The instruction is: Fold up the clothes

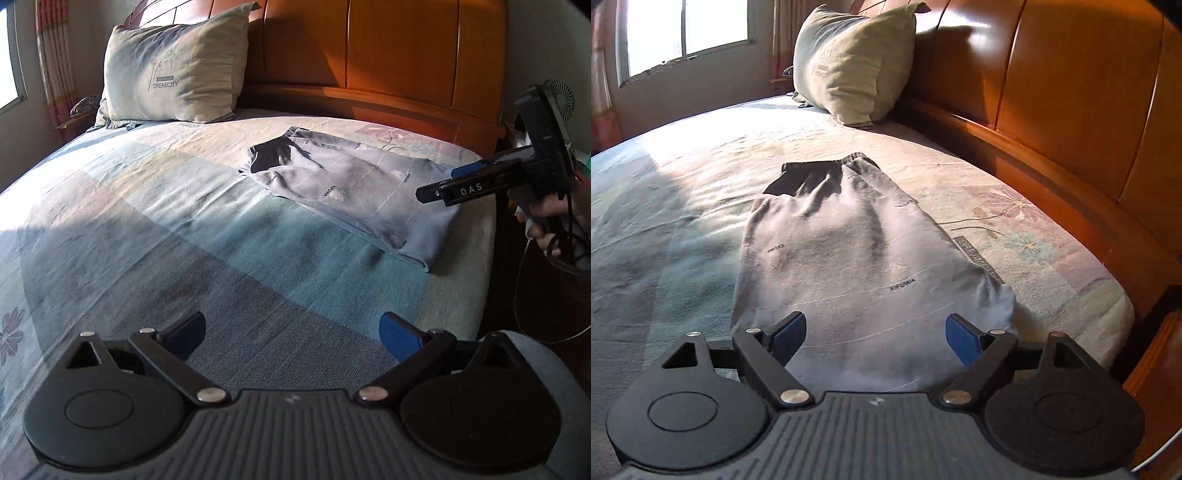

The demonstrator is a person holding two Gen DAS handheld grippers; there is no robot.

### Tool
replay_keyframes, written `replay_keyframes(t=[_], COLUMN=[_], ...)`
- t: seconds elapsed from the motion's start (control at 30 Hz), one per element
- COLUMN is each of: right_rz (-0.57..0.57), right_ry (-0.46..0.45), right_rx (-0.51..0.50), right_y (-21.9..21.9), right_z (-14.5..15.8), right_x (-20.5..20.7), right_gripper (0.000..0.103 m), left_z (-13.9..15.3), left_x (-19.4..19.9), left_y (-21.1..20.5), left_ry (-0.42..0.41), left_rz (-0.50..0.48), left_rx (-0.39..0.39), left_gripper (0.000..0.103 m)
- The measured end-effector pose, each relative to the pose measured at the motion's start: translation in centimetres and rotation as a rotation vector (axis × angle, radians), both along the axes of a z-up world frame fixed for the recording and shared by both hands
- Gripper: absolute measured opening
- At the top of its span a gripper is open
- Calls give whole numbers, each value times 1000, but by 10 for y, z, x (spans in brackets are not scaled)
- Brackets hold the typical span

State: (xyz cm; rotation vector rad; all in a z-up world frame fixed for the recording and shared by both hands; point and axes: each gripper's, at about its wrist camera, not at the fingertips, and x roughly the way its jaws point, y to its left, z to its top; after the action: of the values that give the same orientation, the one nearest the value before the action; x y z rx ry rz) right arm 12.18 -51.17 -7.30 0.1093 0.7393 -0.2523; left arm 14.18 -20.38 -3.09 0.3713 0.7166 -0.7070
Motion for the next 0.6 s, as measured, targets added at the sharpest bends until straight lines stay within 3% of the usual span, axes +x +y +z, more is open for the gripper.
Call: replay_keyframes(t=[0.1,0.33,0.43,0.6], right_rz=[-45,93,66,27], right_ry=[56,34,135,155], right_rx=[57,71,95,128], right_y=[-24,34,48,62], right_z=[-12,8,-10,3], right_x=[-2,-7,6,-4], right_gripper=[86,91,91,96], left_z=[1,4,9,19], left_x=[-8,-14,-19,-28], left_y=[0,1,1,3], left_ry=[-23,-6,-36,-45], left_rz=[34,85,120,129], left_rx=[-6,-62,-51,-80], left_gripper=[100,101,101,101])
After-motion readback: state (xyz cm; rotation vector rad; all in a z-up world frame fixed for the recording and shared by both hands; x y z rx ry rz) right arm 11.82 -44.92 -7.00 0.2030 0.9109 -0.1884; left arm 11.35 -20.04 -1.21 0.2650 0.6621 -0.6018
